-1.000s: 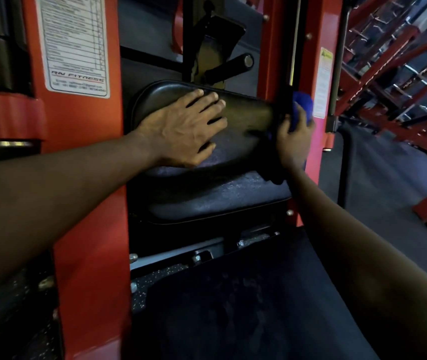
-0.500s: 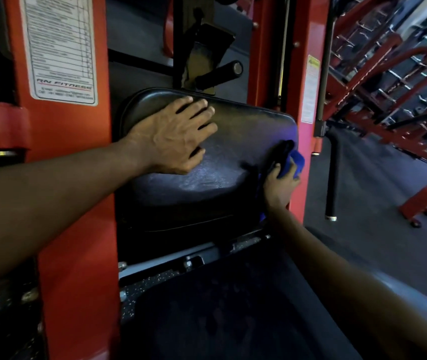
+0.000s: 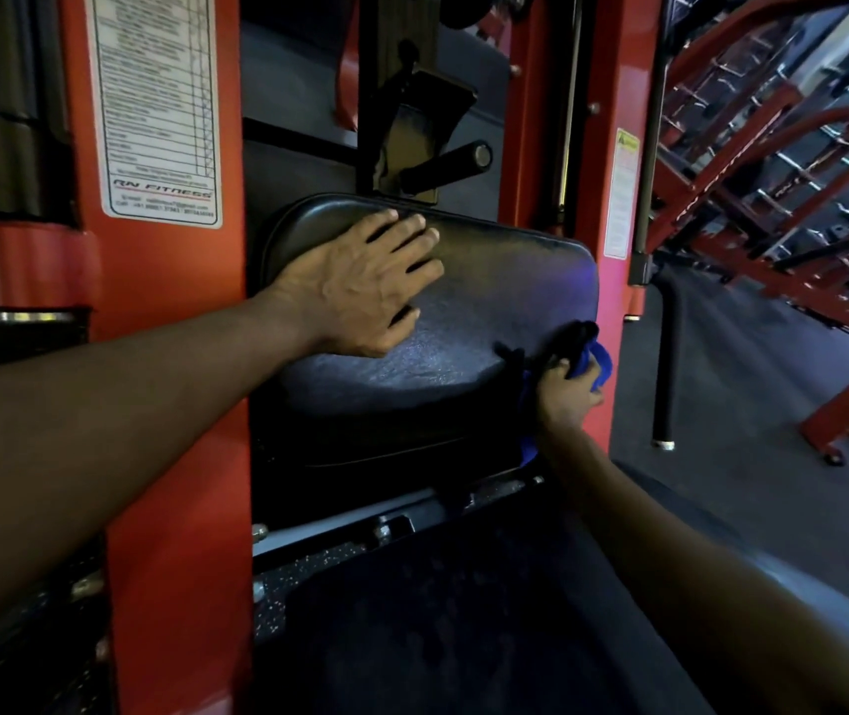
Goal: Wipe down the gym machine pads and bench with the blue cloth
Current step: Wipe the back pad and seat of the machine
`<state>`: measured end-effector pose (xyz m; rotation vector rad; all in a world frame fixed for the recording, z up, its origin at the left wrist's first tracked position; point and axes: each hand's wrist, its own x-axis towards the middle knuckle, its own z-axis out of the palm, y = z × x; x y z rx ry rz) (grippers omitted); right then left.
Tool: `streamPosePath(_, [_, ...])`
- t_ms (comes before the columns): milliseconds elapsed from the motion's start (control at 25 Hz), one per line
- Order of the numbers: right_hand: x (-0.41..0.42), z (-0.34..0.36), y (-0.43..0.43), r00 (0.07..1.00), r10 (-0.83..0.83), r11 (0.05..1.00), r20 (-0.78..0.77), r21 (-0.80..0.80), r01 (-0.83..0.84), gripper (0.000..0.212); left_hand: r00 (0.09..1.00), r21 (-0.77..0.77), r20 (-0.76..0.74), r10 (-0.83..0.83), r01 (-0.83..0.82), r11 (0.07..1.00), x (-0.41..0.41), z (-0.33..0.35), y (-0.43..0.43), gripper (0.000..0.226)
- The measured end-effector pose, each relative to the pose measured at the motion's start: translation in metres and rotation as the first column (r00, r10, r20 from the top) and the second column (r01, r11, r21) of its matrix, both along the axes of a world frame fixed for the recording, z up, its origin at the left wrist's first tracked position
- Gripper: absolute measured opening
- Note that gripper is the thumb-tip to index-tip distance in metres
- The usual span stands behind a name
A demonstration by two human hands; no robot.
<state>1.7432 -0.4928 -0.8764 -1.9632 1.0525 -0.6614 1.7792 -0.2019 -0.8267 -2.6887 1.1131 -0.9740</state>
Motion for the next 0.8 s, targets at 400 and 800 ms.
streamPosePath(400, [-0.061,0.011,0.129,0.716,0.696,0.670,0.044,-0.398,-0.627,0.053,0.999,-0.053,-0.052,0.002,-0.005,0.999,-0.005,0.005,0.028,0.057])
streamPosePath(800, [-0.049,0.023,0.196,0.653,0.755,0.519,-0.055,-0.559,-0.647,0.063,0.993,-0.257,-0.117,-0.012,-0.018,0.966,-0.032,0.018,0.061,0.043])
